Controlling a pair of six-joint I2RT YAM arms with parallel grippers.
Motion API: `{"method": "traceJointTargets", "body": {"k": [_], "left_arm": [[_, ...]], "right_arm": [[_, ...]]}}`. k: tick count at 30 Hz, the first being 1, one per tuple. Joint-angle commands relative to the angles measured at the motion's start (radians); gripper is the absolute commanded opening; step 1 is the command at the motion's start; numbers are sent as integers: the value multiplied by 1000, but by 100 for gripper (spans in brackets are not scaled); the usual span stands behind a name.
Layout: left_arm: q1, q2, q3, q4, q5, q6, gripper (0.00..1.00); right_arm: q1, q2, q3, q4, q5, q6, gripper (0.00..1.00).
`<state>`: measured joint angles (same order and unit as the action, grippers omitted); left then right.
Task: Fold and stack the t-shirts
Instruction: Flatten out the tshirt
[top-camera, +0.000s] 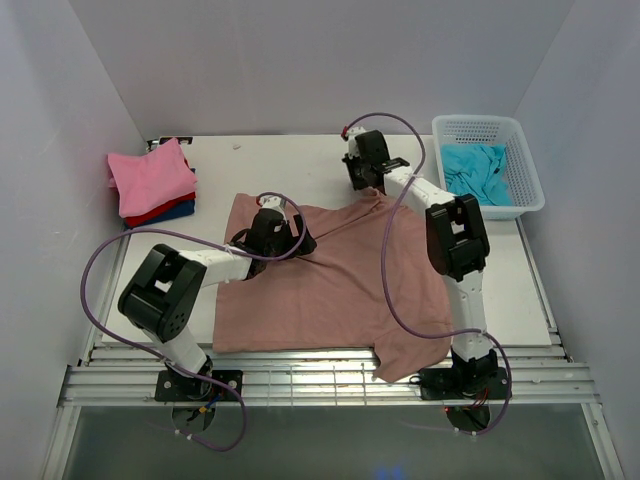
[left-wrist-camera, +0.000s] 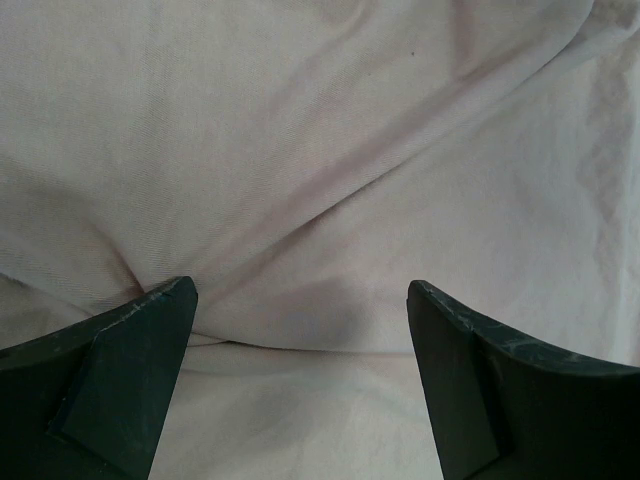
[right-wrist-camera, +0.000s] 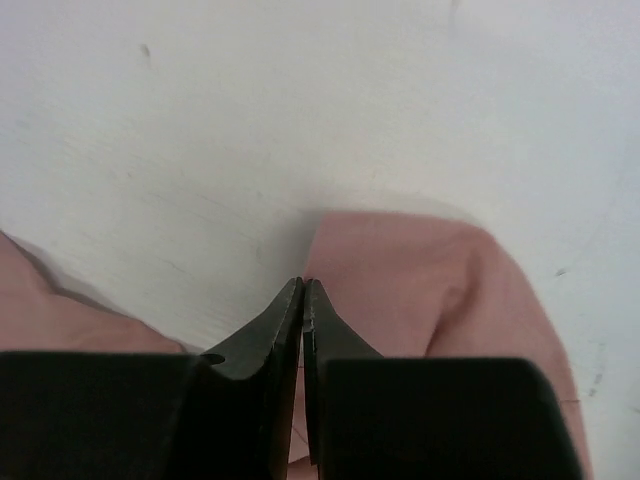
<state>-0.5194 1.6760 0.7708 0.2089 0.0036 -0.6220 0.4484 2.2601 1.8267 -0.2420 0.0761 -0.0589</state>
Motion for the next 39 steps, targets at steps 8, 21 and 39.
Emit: {"method": "traceJointTargets", "body": {"k": [8,21,39], "left_arm": [[-1,-36,-31,-62,-11,-7,98],[-1,-36,-33,-68,-7,-5,98],[-1,-64,21,-98,-62,31,98]], "right_arm": [[3,-229,-32,216,94,50,8],[3,-223,-234,263,191,19,27],[-129,-73,14,190,188,-27,37]]}}
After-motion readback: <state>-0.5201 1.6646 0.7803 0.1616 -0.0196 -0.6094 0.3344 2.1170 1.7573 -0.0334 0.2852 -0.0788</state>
